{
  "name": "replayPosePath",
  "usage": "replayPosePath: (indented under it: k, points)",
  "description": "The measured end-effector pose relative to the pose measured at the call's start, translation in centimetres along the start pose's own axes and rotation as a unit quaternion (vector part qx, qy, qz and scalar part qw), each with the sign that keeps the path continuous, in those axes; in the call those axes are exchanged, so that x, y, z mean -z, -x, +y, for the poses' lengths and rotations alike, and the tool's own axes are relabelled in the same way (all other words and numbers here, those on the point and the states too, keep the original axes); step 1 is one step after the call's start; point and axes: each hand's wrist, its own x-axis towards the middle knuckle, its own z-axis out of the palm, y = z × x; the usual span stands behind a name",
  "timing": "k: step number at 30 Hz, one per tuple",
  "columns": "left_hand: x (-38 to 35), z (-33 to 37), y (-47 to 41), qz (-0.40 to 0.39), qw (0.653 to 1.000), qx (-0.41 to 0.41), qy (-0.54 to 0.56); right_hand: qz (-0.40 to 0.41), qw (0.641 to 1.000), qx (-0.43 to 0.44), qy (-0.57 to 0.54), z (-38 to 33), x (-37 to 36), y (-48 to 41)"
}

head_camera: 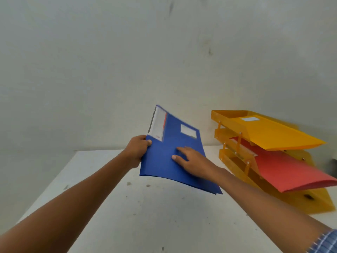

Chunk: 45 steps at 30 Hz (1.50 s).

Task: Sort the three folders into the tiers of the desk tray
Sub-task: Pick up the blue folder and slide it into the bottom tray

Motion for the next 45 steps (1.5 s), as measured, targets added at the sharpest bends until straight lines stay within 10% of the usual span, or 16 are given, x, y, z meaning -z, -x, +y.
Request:
replayPosePath:
  k: [11,22,37,45]
  points:
    - [-2.9,-5.9,0.9,-0.007,0.989,0.114,0.099,-0.003,0.974,-0.225,-0.018,4.3,0.1,3.1]
    - [-4.3,-7.0,1.7,-0.071,0.983,0.143,0.092,0.082,0.954,-0.275,-0.085,7.4,2.0,5.3]
    - [-9.9,-6.8,5.4,-0.158,0.931,0.269,0.188,-0.209,0.978,-0.019,-0.011,7.0,5.4,15.6]
    - [-11.5,-7.1,6.6,-0.168,0.921,0.285,0.203,-0.071,0.964,0.116,0.23,8.8,4.6,19.4]
